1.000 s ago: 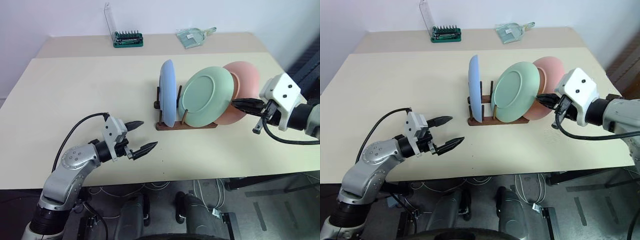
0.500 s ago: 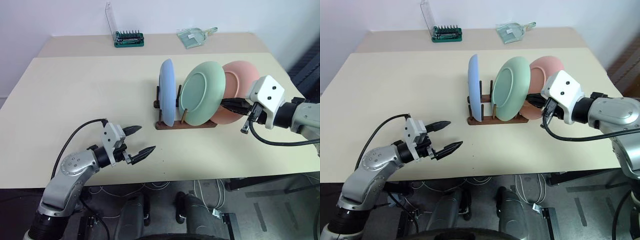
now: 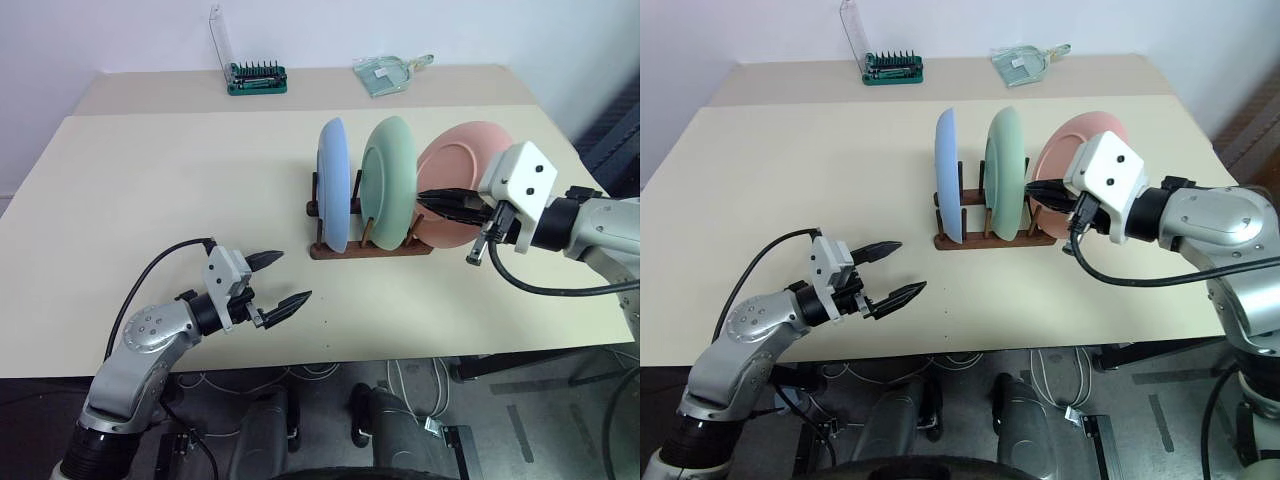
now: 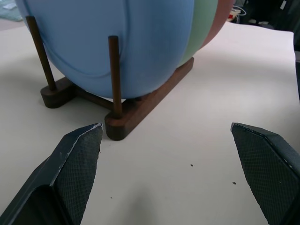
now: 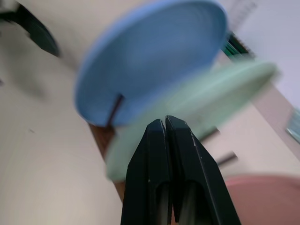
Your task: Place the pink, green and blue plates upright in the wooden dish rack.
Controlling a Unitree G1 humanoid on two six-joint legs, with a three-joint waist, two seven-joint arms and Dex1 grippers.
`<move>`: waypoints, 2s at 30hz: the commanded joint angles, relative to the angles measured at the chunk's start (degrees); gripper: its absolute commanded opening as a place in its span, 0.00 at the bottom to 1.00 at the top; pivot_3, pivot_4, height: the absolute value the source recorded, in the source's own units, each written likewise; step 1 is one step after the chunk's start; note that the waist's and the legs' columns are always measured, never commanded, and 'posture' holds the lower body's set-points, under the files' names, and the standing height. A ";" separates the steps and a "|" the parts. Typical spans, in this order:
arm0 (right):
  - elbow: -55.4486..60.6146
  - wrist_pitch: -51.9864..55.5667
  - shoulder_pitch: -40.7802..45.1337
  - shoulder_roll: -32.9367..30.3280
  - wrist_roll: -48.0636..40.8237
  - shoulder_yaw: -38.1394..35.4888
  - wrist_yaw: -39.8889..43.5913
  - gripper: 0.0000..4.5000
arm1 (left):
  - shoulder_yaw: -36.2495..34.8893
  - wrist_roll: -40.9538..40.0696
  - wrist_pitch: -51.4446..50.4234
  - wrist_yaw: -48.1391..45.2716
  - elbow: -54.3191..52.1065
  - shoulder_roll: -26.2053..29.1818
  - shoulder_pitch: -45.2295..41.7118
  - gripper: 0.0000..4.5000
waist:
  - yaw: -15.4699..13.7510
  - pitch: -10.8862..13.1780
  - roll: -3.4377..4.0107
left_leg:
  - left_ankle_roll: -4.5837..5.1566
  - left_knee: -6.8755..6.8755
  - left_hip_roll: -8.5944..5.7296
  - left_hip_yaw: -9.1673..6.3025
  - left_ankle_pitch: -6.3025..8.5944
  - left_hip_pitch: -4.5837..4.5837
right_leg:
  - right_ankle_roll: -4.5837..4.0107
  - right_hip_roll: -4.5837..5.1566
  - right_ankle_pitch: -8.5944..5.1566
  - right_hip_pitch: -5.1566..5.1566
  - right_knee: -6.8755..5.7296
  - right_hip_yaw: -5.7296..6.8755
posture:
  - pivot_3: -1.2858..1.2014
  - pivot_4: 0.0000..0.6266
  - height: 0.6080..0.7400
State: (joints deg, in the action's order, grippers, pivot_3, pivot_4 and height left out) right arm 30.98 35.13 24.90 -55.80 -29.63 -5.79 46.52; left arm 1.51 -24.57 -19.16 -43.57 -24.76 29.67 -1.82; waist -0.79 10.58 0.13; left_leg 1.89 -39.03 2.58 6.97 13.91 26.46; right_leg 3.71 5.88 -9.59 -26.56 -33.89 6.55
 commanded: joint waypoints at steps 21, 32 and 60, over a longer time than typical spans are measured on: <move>-21.69 -13.45 -6.38 -12.27 23.19 -12.67 -4.94 0.01 | 5.64 -0.88 -1.75 -2.48 -3.32 -0.87 -4.95 1.00 | 0.07 -0.03 0.01 | 0.02 -0.03 0.01 0.26 -0.01 -0.07 | 0.01 0.00 0.00 -0.03 -0.13 -0.09 | 0.52 0.24 1.00; -12.92 -10.61 -5.99 -6.56 15.95 -11.08 -0.39 0.01 | 6.58 -0.46 -1.99 -1.94 -3.15 -1.42 -5.58 1.00 | 0.16 -0.06 0.07 | 0.18 -0.08 0.08 0.32 -0.11 -0.16 | 0.01 -0.05 0.01 -0.01 -0.20 -0.16 | 0.52 0.24 1.00; -24.81 -15.34 -8.28 -2.56 16.87 -13.75 -2.67 0.01 | -2.15 2.96 3.72 4.26 4.99 -2.15 -4.81 1.00 | 0.07 -0.09 0.00 | 0.20 -0.11 0.06 0.35 -0.11 -0.16 | -0.02 -0.04 0.04 0.03 -0.20 -0.15 | 0.52 0.24 1.00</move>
State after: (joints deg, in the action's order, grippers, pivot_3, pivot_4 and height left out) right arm 7.77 22.60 16.67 -59.18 -12.52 -16.76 44.36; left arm 1.96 -22.54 -17.73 -40.38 -19.82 27.02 -6.51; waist -0.72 10.49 0.13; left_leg 2.09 -39.14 2.65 7.32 13.79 26.31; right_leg 3.69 5.82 -9.55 -26.52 -34.09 6.40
